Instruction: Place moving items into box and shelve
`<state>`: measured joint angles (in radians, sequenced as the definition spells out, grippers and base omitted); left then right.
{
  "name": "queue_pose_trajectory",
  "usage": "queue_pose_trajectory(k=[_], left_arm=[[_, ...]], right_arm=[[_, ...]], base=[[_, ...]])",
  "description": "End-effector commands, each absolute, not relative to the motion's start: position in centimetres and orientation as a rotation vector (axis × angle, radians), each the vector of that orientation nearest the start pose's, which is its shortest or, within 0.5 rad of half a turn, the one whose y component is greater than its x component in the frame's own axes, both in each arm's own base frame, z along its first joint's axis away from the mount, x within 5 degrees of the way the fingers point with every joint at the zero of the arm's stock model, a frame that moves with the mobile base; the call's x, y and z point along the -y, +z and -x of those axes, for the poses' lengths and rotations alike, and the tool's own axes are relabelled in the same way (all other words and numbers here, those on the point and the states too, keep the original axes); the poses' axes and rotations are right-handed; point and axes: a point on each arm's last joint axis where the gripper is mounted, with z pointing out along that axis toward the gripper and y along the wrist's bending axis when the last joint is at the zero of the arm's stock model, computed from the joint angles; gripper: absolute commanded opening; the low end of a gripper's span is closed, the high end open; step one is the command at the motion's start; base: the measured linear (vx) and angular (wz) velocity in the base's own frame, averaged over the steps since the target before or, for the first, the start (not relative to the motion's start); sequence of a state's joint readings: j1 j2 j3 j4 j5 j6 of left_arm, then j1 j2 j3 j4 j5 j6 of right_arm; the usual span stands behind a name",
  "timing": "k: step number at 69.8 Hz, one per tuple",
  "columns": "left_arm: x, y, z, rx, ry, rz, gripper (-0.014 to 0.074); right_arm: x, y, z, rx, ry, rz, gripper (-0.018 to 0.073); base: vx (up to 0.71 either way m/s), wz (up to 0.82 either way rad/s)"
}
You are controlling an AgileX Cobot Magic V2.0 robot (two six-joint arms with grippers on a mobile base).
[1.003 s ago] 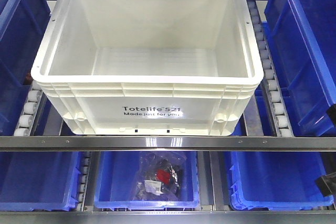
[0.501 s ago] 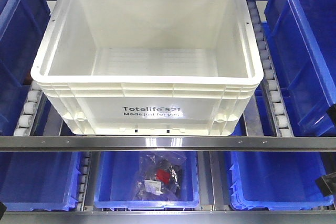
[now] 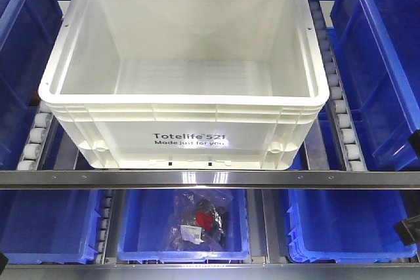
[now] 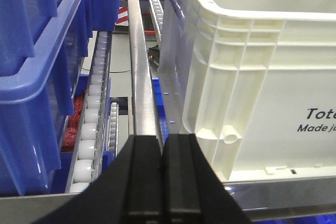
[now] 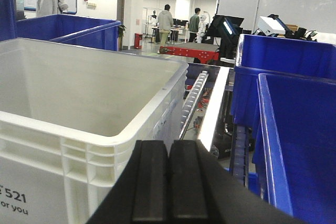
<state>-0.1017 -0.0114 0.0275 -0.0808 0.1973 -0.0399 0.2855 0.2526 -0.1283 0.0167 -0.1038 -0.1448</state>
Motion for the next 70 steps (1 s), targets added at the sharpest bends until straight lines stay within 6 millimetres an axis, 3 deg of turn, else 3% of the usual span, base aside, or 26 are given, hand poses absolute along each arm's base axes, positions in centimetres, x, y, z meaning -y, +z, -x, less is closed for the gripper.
queue_pose_trajectory(k=[1,11,21,24,38,70], left_arm=[[0.7,18.9,-5.6,-1.624,-0.201,0.017,-0.0027],[0.7,18.9,-5.6,-1.624,-0.201,0.017,-0.0027],[0.7,18.9,-5.6,-1.624,-0.201,0.017,-0.0027],[0.7,18.9,-5.6,-1.624,-0.201,0.017,-0.0027],[0.7,18.9,-5.6,-1.623,-0.201,0.017,-0.0027],[0.7,18.9,-5.6,-1.623,-0.201,0.017,-0.0027]], right_arm=[[-2.2,26.7,-7.6,-1.373,0.122,0.29,-0.0015],[-2.2,25.8,-7.6,-1.381,0.121,0.292,-0.0015],[-2.0,20.8,-7.1,-1.482,0.176,0.256,-0.0015],[-2.0,20.2,-6.9,-1.553,0.191,0.252,-0.0015],[-1.6,20.0,-5.3,-1.501,0.2,0.241,-0.0015],[-1.6,20.1,-5.4,-1.503,0.198,0.243,-0.0015]], base=[[0.0,0.0],[0.0,0.0],[0.0,0.0],[0.0,0.0],[0.0,0.0],[0.0,0.0]])
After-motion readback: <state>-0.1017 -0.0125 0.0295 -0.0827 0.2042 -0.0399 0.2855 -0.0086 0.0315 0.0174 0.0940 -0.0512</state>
